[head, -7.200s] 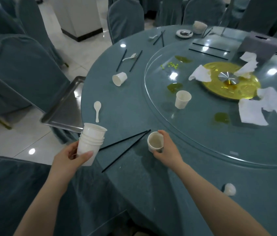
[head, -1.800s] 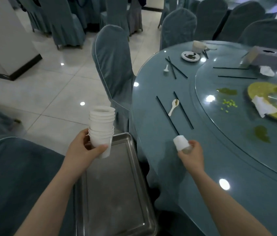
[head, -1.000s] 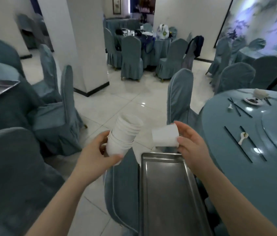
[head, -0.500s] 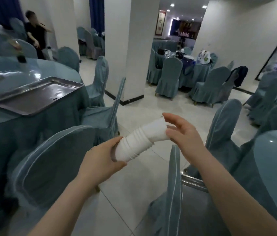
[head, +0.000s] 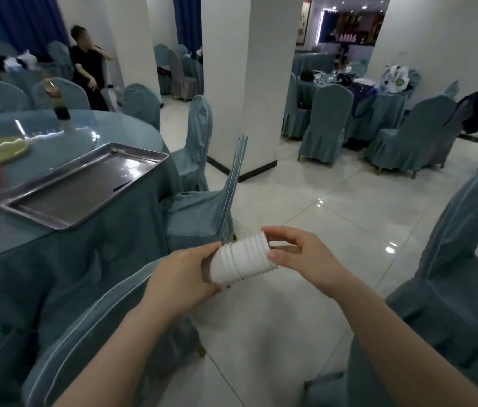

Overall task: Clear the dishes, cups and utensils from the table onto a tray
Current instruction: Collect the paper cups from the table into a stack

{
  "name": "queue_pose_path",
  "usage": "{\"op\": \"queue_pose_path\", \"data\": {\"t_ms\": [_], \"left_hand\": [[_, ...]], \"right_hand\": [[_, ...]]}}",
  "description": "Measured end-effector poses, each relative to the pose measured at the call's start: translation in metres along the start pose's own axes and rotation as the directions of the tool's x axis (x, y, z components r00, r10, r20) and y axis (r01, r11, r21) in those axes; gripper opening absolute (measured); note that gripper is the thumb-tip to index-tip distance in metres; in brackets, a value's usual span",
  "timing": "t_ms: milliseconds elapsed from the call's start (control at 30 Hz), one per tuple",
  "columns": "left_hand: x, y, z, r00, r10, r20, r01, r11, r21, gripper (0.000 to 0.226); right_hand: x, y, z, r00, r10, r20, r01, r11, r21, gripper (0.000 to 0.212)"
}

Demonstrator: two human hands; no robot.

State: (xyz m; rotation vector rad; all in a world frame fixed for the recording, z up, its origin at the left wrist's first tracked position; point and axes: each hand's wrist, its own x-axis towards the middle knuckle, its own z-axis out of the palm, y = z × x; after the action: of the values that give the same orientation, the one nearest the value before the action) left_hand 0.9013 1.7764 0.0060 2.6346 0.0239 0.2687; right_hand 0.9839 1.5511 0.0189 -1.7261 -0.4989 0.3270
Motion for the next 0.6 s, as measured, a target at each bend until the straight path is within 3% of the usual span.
{"op": "queue_pose_path", "data": {"t_ms": [133, 333, 433, 600], "left_hand": [[0.060, -0.004, 0.019, 0.999, 0.006, 0.050, -0.002, 0.998, -0.066, 0.073], [0.151, 0.009, 0.067, 0.981, 0.071, 0.182, -0.021, 0.964, -0.265, 0.063], [0.202, 0.021, 0.094, 0.963, 0.138, 0.231, -0.060, 0.946, -0.317, 0.066], [0.296, 0.048, 0.141, 0.896, 0.301, 0.326, -0.196, 0.928, -0.318, 0.070]], "right_hand": [[0.039, 0.020, -0.025, 0.997, 0.023, -0.068, -0.024, 1.000, -0.006, 0.033], [0.046, 0.057, -0.096, 0.942, 0.140, -0.306, -0.148, 0.989, -0.002, 0.025], [0.056, 0.072, -0.136, 0.902, 0.159, -0.402, -0.204, 0.976, -0.071, 0.031], [0.120, 0.086, -0.181, 0.897, 0.193, -0.397, -0.254, 0.961, -0.105, 0.046]]}}
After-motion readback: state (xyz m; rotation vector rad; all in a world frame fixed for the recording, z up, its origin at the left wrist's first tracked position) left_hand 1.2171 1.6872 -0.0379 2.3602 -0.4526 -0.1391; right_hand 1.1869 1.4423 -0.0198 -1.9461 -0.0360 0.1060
